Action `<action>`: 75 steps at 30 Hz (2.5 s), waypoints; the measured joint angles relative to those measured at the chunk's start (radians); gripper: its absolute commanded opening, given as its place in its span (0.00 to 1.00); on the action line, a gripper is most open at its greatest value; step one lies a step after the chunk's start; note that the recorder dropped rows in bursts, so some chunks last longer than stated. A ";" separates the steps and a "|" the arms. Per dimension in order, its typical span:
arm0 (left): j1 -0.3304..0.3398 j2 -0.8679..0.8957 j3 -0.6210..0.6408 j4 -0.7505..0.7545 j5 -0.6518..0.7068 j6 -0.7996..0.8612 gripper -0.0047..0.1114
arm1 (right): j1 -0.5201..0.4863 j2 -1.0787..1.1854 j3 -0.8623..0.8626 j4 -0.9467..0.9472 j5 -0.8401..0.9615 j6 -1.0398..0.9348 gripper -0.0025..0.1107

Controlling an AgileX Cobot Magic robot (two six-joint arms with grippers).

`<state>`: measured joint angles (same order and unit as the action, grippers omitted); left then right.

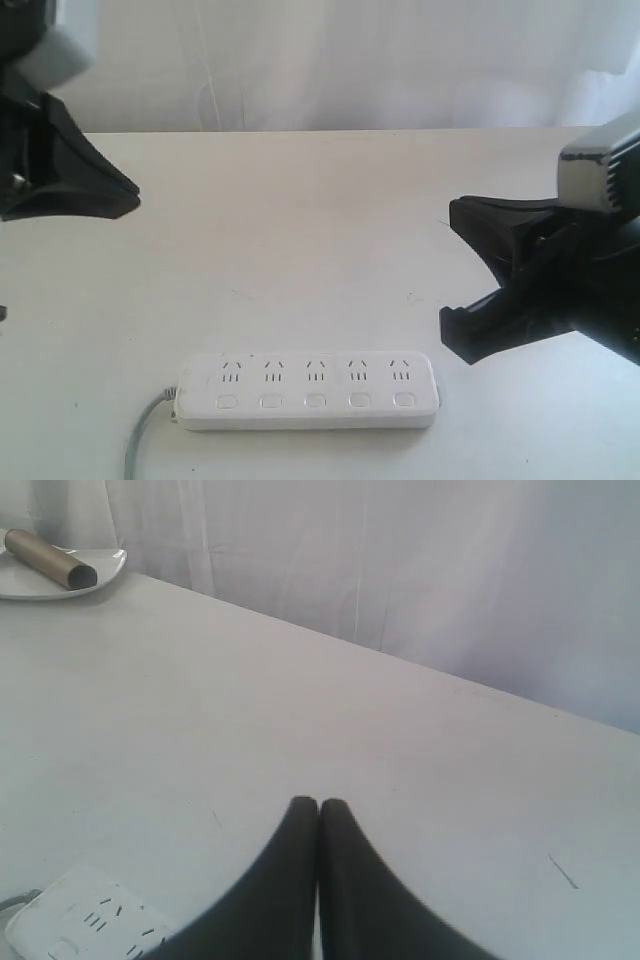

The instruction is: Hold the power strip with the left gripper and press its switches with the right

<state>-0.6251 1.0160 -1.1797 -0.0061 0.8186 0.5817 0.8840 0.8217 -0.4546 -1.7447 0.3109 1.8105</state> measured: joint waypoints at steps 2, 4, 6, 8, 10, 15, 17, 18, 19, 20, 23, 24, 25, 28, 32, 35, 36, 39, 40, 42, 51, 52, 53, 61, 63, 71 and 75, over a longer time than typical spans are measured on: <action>0.000 -0.044 0.000 -0.007 -0.014 -0.026 0.04 | 0.000 0.000 0.000 0.000 0.000 0.000 0.02; 0.000 -0.079 0.000 -0.027 -0.025 -0.040 0.04 | 0.000 0.000 0.000 0.000 0.000 0.000 0.02; 0.000 -0.120 0.000 -0.052 -0.040 -0.049 0.04 | 0.000 0.000 0.000 0.000 0.000 0.000 0.02; 0.000 -0.164 0.007 -0.071 -0.047 -0.051 0.04 | -0.002 0.000 0.000 0.000 -0.001 0.000 0.02; 0.000 -0.203 0.020 -0.081 -0.048 -0.051 0.04 | -0.021 0.000 0.000 0.000 -0.015 0.000 0.02; 0.000 -0.303 0.076 -0.101 -0.055 -0.051 0.04 | -0.132 0.000 0.000 0.001 -0.070 0.000 0.02; 0.000 -0.342 0.107 -0.127 -0.078 -0.051 0.04 | -0.186 0.000 0.000 0.001 -0.090 0.000 0.02; 0.000 -0.357 0.120 -0.141 -0.093 -0.051 0.04 | -0.214 0.000 0.000 0.001 -0.091 0.000 0.02; 0.000 -0.373 0.137 -0.160 -0.112 -0.051 0.04 | -0.240 0.000 0.000 0.001 -0.092 0.000 0.02; 0.000 -0.388 0.155 -0.180 -0.136 -0.051 0.04 | -0.262 0.000 0.000 0.001 -0.093 0.000 0.02; 0.000 -0.418 0.213 -0.233 -0.206 -0.051 0.04 | -0.309 -0.002 0.000 0.001 -0.089 0.000 0.02; 0.000 -0.422 0.234 -0.248 -0.231 -0.051 0.04 | -0.324 -0.006 0.000 0.001 -0.089 0.000 0.02; 0.000 -0.426 0.257 -0.263 -0.250 -0.051 0.04 | -0.334 -0.012 0.000 0.001 -0.089 0.000 0.02; 0.000 -0.427 0.319 -0.291 -0.303 -0.051 0.04 | -0.369 -0.048 0.000 0.001 -0.094 0.000 0.02; 0.000 -0.427 0.384 -0.321 -0.365 -0.047 0.04 | -0.420 -0.122 0.000 0.001 -0.094 0.000 0.02; 0.000 -0.427 0.407 -0.347 -0.425 -0.045 0.04 | -0.463 -0.191 0.000 0.001 -0.094 0.000 0.02; 0.000 -0.427 0.414 -0.353 -0.446 -0.043 0.04 | -0.477 -0.217 0.000 0.001 -0.094 0.000 0.02; 0.000 -0.427 0.428 -0.366 -0.499 -0.036 0.04 | -0.516 -0.305 0.000 0.001 -0.094 0.000 0.02; 0.000 -0.427 0.432 -0.368 -0.514 -0.034 0.04 | -0.541 -0.373 0.000 0.001 -0.094 0.000 0.02; 0.000 -0.427 0.432 -0.370 -0.517 -0.030 0.04 | -0.565 -0.482 0.000 0.001 -0.085 0.000 0.02; 0.000 -0.427 0.432 -0.370 -0.493 -0.028 0.04 | -0.573 -0.708 0.000 0.001 -0.081 -0.007 0.02; 0.000 -0.427 0.432 -0.370 -0.485 -0.028 0.04 | -0.573 -0.715 0.005 0.001 -0.089 -0.009 0.02; 0.000 -0.427 0.432 -0.370 -0.483 -0.028 0.04 | -0.573 -0.730 0.018 0.001 -0.105 -0.009 0.02; 0.000 -0.427 0.433 -0.370 -0.486 -0.010 0.04 | -0.720 -0.818 0.130 0.001 -0.112 -0.009 0.02; 0.000 -0.427 0.433 -0.375 -0.484 -0.010 0.04 | -0.769 -0.818 0.152 0.001 -0.108 -0.009 0.02; 0.000 -0.427 0.434 -0.388 -0.455 -0.006 0.04 | -0.831 -0.818 0.298 0.001 -0.117 -0.009 0.02; 0.000 -0.427 0.434 -0.389 -0.444 -0.003 0.04 | -0.833 -0.818 0.350 0.001 -0.131 -0.009 0.02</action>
<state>-0.6251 0.5887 -0.7458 -0.3948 0.3749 0.5785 0.0515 0.0040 -0.1046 -1.7439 0.1796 1.8020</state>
